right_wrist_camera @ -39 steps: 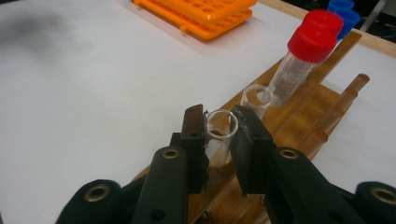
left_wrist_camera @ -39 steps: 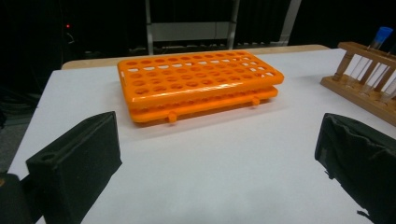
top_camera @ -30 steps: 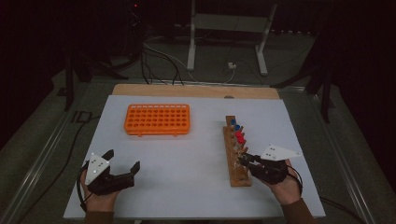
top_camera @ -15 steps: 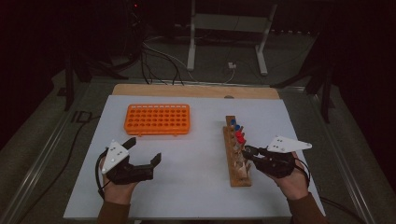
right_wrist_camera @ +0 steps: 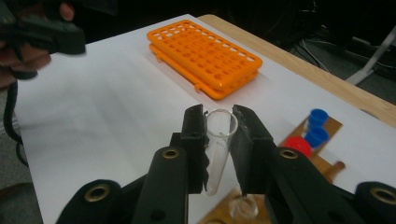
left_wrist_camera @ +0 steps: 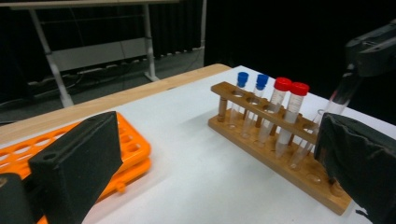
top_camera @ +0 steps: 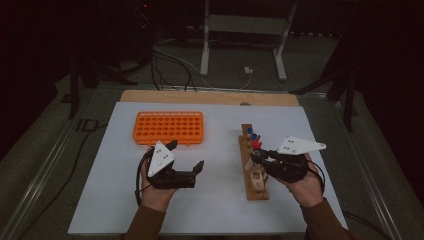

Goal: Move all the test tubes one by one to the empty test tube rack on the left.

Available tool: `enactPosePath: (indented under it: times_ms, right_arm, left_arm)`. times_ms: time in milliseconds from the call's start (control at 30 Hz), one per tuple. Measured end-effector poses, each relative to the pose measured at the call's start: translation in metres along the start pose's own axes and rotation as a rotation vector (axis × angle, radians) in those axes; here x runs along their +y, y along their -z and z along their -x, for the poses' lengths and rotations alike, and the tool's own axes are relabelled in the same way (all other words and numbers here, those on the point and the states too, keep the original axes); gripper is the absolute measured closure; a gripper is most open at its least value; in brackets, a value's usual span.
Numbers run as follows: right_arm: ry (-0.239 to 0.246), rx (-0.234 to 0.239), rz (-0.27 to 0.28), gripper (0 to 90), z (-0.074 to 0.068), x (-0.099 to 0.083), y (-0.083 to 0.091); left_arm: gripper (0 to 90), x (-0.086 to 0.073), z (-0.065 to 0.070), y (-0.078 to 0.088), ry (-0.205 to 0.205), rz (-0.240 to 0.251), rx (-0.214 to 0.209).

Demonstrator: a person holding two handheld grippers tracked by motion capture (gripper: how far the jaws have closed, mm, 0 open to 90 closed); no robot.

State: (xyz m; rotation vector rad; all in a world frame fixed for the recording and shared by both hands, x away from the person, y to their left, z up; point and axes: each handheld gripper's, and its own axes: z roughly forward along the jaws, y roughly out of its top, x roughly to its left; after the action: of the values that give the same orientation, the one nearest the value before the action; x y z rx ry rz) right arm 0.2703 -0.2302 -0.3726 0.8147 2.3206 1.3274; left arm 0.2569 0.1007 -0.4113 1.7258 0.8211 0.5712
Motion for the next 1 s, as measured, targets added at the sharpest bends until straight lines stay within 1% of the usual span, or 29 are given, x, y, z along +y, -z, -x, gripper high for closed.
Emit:
enactPosePath:
  times_ms: [167,300,467,500,533,633,700,733,800,867,1000]
  right_arm:
    - [-0.014,0.013,-0.012,76.3,-0.003,0.005,-0.015]
    - [-0.028,0.024,-0.016,76.3,-0.004,0.008,-0.026]
    - [-0.035,0.038,-0.02,76.3,-0.007,0.012,-0.034]
    - [-0.035,0.041,-0.022,76.3,-0.007,0.013,-0.036]
    - [-0.036,0.043,-0.022,76.3,-0.008,0.014,-0.037]
    - [-0.039,0.048,-0.024,76.2,-0.01,0.016,-0.04]
    - [-0.043,0.052,-0.024,76.3,-0.011,0.017,-0.042]
    - [-0.043,0.053,-0.025,76.3,-0.011,0.017,-0.043]
    - [-0.045,0.057,-0.027,76.3,-0.012,0.017,-0.045]
    - [-0.045,0.061,-0.028,76.2,-0.013,0.018,-0.047]
    - [-0.05,0.065,-0.023,76.2,-0.014,0.018,-0.048]
  left_arm:
    - [2.5,0.002,0.011,-0.014,-0.009,-0.013,-0.026]
    - [4.0,0.002,0.022,-0.026,-0.033,-0.028,-0.048]
    - [5.0,0.001,0.035,-0.042,-0.063,-0.055,-0.061]
    - [5.2,0.001,0.037,-0.044,-0.06,-0.057,-0.067]
    - [6.0,0.001,0.04,-0.048,-0.068,-0.066,-0.07]
    - [8.7,0.0,0.045,-0.055,-0.065,-0.075,-0.078]
    - [13.3,0.0,0.049,-0.059,-0.069,-0.077,-0.085]
    - [16.2,0.0,0.052,-0.061,-0.078,-0.081,-0.086]
    - [17.9,0.001,0.053,-0.063,-0.08,-0.082,-0.085]
    - [26.0,0.001,0.059,-0.067,-0.089,-0.075,-0.093]
    - [44.4,0.001,0.063,-0.07,-0.097,-0.077,-0.1]
